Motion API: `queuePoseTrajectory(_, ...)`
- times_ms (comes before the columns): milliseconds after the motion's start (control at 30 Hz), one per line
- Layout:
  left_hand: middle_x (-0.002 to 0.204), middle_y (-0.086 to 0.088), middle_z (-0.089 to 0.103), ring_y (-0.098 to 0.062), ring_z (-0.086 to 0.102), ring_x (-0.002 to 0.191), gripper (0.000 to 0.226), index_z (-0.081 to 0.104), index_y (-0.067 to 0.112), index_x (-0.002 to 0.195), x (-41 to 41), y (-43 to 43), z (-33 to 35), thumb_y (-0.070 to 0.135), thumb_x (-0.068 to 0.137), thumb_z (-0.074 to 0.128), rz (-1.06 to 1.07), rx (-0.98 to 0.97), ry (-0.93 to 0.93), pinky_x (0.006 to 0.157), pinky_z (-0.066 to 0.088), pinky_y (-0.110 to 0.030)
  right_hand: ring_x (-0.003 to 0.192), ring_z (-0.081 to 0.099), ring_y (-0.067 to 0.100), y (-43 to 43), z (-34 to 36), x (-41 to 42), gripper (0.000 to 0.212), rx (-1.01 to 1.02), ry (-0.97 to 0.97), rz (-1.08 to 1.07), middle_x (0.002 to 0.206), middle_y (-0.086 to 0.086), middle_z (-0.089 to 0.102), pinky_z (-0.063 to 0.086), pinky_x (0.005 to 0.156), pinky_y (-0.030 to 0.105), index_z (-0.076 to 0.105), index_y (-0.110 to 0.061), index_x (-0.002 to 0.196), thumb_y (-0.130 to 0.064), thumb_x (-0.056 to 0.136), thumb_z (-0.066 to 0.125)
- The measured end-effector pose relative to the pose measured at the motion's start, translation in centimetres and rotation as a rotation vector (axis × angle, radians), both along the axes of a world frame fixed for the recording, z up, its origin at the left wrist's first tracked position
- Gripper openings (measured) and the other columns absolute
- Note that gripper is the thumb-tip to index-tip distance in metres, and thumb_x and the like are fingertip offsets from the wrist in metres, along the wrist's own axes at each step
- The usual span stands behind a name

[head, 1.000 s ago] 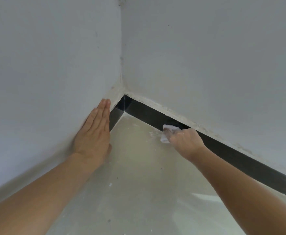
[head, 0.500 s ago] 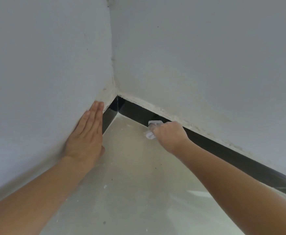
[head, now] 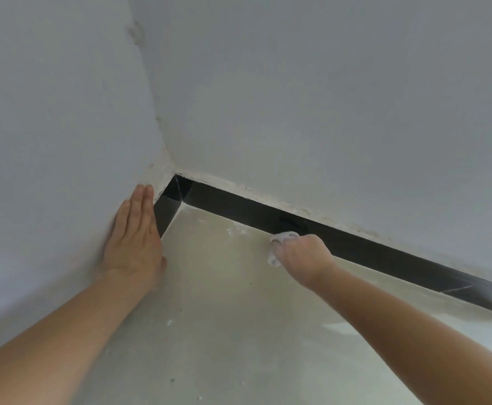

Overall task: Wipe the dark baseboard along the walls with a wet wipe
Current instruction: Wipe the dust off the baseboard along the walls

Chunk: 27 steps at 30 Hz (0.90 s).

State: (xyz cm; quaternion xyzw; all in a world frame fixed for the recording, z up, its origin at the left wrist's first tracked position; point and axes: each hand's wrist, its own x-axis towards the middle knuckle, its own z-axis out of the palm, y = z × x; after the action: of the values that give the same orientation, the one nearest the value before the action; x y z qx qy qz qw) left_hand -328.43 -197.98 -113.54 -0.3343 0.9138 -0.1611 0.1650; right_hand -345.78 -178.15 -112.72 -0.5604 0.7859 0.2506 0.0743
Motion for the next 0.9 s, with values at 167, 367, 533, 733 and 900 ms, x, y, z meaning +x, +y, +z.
queuePoseTrajectory(167,0.142,-0.020,-0.042,-0.030,-0.032,0.138,0.095,-0.032,-0.009,0.134,0.4,0.0,0.5,0.044,0.092,0.035,-0.024,0.004,0.007,0.095,-0.036,-0.037,0.066,0.058,0.019,3.1,-0.9,-2.4,0.019,0.226,0.064,-0.271,0.091,-0.003,0.065,0.036,0.050,0.022,0.062,-0.013,0.090,0.001,0.086,0.049)
queuePoseTrajectory(367,0.145,-0.016,-0.040,-0.032,-0.034,0.137,0.094,-0.027,0.000,0.138,0.5,1.0,0.6,0.037,0.088,0.044,-0.110,0.053,0.056,0.101,-0.031,-0.037,0.104,0.065,0.021,6.5,0.3,-0.9,0.023,0.168,-0.098,-0.365,0.109,-0.005,0.068,0.044,0.072,0.027,0.065,-0.028,0.095,-0.008,0.088,0.055)
queuePoseTrajectory(533,0.136,-0.016,-0.050,-0.032,-0.039,0.132,0.090,-0.021,0.005,0.143,-1.7,4.9,0.7,0.035,0.089,0.043,-0.183,0.149,-0.020,0.115,-0.012,-0.040,0.105,0.062,0.025,8.1,0.6,0.6,0.019,-0.047,-0.156,-0.317,0.112,0.002,0.065,0.037,0.071,0.027,0.061,-0.019,0.108,-0.019,0.091,0.053)
queuePoseTrajectory(733,0.151,-0.010,-0.035,-0.031,-0.027,0.141,0.076,0.000,0.014,0.152,-4.2,12.1,6.9,0.031,0.092,0.042,-0.265,0.396,-0.025,0.118,-0.001,-0.039,0.088,0.065,0.025,11.5,6.0,2.0,0.018,-0.275,-0.439,-0.597,0.089,0.000,0.068,0.043,0.066,0.026,0.067,-0.021,0.093,-0.022,0.079,0.055)
queuePoseTrajectory(900,0.159,-0.004,-0.011,-0.023,-0.009,0.146,0.070,0.009,0.019,0.152,-1.7,17.2,18.0,0.038,0.094,0.045,-0.016,0.699,0.092,0.116,0.012,-0.036,0.054,0.053,0.014,13.6,18.6,4.4,0.017,-0.408,-0.579,-0.751,0.065,0.000,0.061,0.037,0.050,0.024,0.065,-0.021,0.076,-0.014,0.067,0.053)
